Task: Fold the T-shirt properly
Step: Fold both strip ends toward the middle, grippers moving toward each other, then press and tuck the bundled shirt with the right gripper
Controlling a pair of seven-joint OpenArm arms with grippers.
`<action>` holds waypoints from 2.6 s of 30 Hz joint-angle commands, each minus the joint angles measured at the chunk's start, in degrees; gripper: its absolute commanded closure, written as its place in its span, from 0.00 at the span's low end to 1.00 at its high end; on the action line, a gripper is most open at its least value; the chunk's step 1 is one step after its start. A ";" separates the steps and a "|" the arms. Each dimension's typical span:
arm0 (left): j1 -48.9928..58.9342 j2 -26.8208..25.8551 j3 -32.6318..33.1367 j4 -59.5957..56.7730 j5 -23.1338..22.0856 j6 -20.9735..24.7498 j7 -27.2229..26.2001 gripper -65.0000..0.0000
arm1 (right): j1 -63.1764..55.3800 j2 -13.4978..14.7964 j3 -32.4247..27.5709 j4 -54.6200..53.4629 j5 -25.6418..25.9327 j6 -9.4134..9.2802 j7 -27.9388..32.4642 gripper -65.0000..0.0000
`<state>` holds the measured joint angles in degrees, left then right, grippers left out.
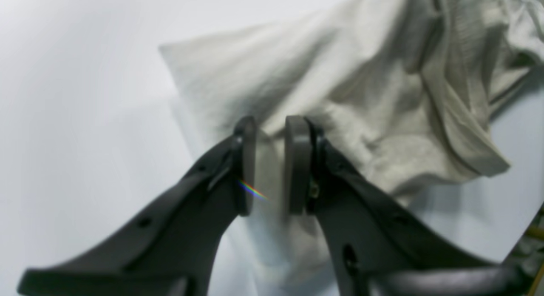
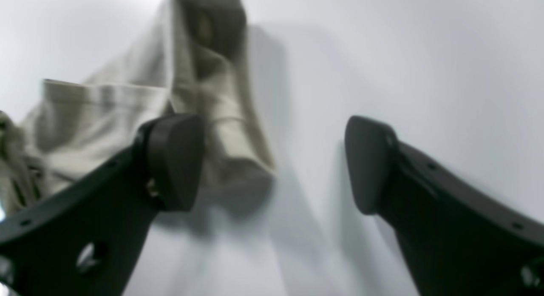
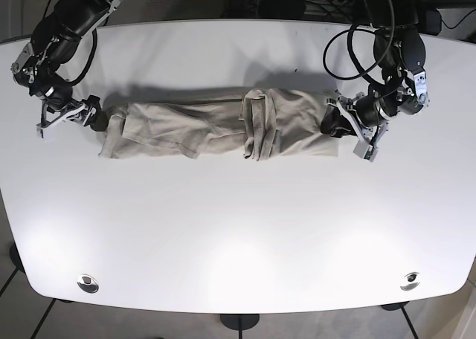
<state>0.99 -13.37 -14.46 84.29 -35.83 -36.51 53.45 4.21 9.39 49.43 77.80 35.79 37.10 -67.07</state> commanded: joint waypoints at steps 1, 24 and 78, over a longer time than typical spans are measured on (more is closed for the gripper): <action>-0.16 -0.48 0.08 -0.47 -0.96 -0.54 -1.54 0.84 | 0.94 -0.55 -0.51 0.75 1.26 0.39 1.00 0.24; -0.25 -0.13 1.76 -4.34 -0.87 -0.02 -1.71 0.84 | 0.58 -5.56 -6.75 16.40 -0.93 -0.22 -0.93 0.97; -1.83 0.93 -10.46 -2.66 -11.68 3.94 -2.95 0.84 | 1.55 -9.43 -55.19 15.26 6.89 -12.18 20.34 0.33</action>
<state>0.14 -12.73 -25.96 80.42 -46.65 -32.14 51.68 4.54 0.36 -5.87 91.94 41.78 24.56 -47.86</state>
